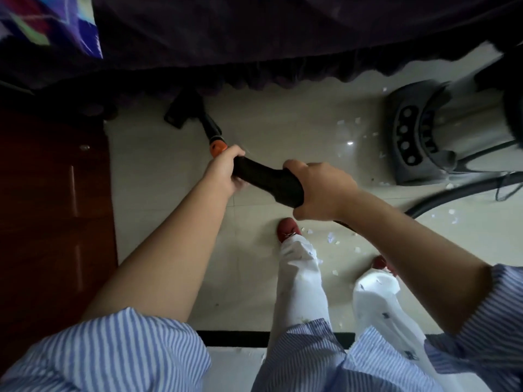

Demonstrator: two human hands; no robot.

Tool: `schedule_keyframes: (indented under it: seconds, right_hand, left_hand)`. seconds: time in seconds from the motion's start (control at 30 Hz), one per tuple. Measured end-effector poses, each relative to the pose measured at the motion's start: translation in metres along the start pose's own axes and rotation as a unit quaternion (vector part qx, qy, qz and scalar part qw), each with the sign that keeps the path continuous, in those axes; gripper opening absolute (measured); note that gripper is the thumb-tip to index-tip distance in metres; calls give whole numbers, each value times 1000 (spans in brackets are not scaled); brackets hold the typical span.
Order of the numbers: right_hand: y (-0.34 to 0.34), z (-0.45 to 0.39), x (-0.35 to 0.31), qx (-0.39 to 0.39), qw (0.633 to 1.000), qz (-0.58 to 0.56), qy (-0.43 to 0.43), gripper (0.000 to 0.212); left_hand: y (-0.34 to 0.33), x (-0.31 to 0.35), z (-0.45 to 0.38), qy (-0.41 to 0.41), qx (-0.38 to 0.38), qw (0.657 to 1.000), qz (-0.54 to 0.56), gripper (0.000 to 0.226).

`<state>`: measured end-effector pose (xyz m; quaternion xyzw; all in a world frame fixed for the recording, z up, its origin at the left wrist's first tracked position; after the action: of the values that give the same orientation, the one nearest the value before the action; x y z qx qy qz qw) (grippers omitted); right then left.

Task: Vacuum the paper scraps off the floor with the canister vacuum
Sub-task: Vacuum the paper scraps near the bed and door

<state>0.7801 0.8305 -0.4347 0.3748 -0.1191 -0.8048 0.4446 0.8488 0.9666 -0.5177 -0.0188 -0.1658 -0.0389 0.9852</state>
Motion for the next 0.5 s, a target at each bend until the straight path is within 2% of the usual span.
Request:
schedule_keyframes:
  seconds: [0.27,0.37,0.5]
  right_hand:
    - [-8,154,87,-11,999,16,-35,53]
    - [-14,205,121,6,999,-3,-41,47]
    - [-15,274,161,51,995,-80,-26,42]
  left_hand:
    - [-102,-115,59,19,-56,996,64,11]
    - [-136,-154,76,8,-47,999,23,20]
    - [-187,-196,102,-11,-42,999,-21,20]
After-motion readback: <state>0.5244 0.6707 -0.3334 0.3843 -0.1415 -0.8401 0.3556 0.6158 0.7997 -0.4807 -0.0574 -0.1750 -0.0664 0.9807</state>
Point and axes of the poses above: each hand's wrist, its own z-axis away from the middle knuckle, its own y-axis out of the back of the hand, x = y × z, the point moved 8 cm from there along -z, towards the middle knuckle, and after that the axes turned 9 degrees about -x, right-handed, at the moved point
